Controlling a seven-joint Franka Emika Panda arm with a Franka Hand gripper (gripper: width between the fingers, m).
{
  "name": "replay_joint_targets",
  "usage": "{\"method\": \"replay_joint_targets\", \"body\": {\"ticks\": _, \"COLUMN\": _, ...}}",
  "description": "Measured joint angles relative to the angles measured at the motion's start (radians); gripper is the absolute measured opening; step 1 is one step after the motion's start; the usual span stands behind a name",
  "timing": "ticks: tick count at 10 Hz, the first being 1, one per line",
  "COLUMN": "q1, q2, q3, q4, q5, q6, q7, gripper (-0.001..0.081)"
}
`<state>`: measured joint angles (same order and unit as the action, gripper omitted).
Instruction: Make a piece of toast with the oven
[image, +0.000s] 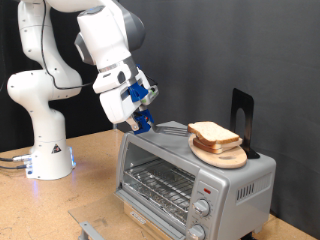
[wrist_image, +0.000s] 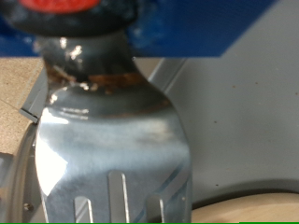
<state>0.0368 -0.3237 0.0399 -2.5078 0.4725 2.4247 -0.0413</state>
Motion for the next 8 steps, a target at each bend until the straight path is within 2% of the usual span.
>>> {"method": "replay_joint_targets", "body": {"ticks": 8, "q1": 0.002, "q2": 0.006, "q3": 0.059, "q4": 0.024, "q5": -0.001, "q6": 0.002, "q7": 0.083, "gripper": 0.0489}}
